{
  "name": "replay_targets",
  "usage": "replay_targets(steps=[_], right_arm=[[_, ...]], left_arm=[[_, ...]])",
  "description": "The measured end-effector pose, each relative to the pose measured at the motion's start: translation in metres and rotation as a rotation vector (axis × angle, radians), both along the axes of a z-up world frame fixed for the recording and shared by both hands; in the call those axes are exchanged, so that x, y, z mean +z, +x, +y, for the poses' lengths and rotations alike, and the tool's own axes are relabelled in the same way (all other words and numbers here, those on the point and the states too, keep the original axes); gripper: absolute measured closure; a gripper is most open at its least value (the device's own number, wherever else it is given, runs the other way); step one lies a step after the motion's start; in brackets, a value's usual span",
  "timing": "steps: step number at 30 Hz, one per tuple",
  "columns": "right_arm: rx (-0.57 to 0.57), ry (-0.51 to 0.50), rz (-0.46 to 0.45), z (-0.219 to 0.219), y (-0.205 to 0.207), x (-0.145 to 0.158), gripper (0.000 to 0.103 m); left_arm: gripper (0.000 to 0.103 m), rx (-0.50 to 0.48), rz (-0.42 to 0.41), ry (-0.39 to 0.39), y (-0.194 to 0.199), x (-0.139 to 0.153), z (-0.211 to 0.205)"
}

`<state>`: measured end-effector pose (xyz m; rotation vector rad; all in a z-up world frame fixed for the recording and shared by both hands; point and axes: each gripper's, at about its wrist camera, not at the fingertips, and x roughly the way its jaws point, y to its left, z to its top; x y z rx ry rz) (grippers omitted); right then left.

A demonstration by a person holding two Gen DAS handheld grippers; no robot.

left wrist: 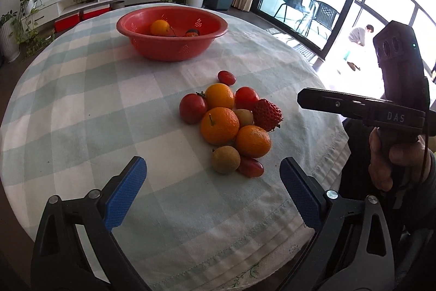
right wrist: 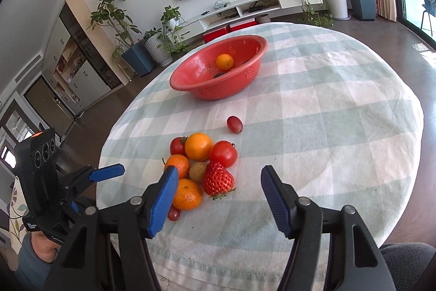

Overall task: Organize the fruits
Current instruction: 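Withdraw both tools from the bowl back toward the fruit pile, then grasp a small yellow fruit with the left tool while the right tool approaches a strawberry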

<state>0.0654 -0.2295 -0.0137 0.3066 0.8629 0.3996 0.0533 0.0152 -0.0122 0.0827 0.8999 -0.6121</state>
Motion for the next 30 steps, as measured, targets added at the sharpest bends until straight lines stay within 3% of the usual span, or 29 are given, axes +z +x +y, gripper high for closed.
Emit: replay_targets(steps=[2,5,14,18,20,23,30], right_arm=[[0.008,-0.003,0.003,0.001,-0.003,-0.002,0.045],[0.020,-0.009,0.006,0.004,-0.007,-0.005,0.048],[0.030,-0.014,0.016,0.007,-0.010,-0.008,0.049],[0.032,-0.018,0.020,0.009,-0.010,-0.009,0.049],[0.034,-0.019,0.021,0.009,-0.010,-0.010,0.049],[0.037,-0.020,0.023,0.010,-0.010,-0.010,0.050],[0.045,-0.029,0.023,0.012,-0.010,-0.010,0.050]], left_arm=[[0.032,-0.025,0.015,0.032,0.003,-0.004,-0.008],[0.046,-0.045,0.032,0.058,0.012,-0.011,-0.013],[0.061,-0.088,0.074,0.078,0.025,-0.017,-0.018],[0.062,-0.091,0.086,0.073,0.028,-0.020,-0.020],[0.071,-0.088,0.091,0.066,0.029,-0.020,-0.020],[0.077,-0.092,0.095,0.065,0.030,-0.020,-0.021],[0.077,-0.097,0.098,0.065,0.031,-0.020,-0.026]])
